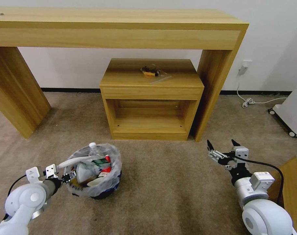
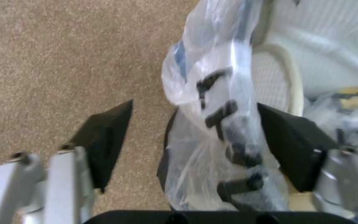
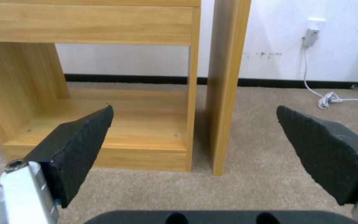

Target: Pick up the trash bin and place the garbage on the floor into it.

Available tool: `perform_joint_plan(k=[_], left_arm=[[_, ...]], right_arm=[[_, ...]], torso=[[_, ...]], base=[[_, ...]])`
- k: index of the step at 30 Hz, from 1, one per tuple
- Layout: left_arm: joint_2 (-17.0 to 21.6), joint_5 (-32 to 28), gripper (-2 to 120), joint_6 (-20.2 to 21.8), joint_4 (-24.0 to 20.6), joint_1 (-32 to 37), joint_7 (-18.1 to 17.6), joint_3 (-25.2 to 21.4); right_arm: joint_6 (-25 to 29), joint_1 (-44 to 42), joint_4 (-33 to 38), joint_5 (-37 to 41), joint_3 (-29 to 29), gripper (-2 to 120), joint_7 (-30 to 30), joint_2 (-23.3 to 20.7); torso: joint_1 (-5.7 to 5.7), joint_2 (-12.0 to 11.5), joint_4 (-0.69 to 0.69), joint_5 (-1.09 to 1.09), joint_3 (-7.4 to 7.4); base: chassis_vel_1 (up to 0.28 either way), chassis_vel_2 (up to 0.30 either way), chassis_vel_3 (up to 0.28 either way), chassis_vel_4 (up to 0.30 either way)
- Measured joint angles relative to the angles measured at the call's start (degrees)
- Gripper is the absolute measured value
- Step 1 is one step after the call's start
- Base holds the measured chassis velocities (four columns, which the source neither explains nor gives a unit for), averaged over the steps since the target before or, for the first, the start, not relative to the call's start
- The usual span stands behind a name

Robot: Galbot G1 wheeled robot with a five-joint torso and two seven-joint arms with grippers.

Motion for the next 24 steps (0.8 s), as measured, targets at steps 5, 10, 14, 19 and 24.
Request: perform_joint_plan(k=[5,10,14,19,24], left_arm=[[0.11,-1.73,99,-0.16,-1.72,0.49,-0.26,-1.23],[0.35,-3.21,100,-0.25,-3.62,1.74,-0.39,-2.78],[0.63,-4.99,100,-0.34,-5.19,2.64,-0.84,-4.34],[0.89,-6.54,100,-0.37,-6.69,3.55,-0.92,-5.94],[0.94,-7.07,100,-0.38,-8.90,5.22,1.64,-8.89]], right_arm=[[-0.01,-0.09,-0.01,0.00,-0.24,100,0.00,0.04],[-0.02,-0.14,0.01,0.04,-0.24,100,0.00,-0.10],[-0.03,-0.14,0.01,0.04,-0.29,100,0.00,-0.06],[-0.06,-0.02,0.04,0.20,-0.28,100,0.03,-0.15],[-0.18,0.29,0.23,0.67,0.11,100,0.38,-0.49]], torso=[[0.00,0.00,0.00,0.03,-0.01],[0.00,0.00,0.01,0.03,-0.02],[-0.01,0.01,0.01,0.04,-0.02],[-0.01,0.01,0.01,0.05,-0.02],[-0.01,0.01,0.01,0.04,-0.02]], base=[[0.000,0.000,0.000,0.000],[0.000,0.000,0.000,0.000],[0.000,0.000,0.000,0.000],[0.000,0.000,0.000,0.000],[0.000,0.000,0.000,0.000]])
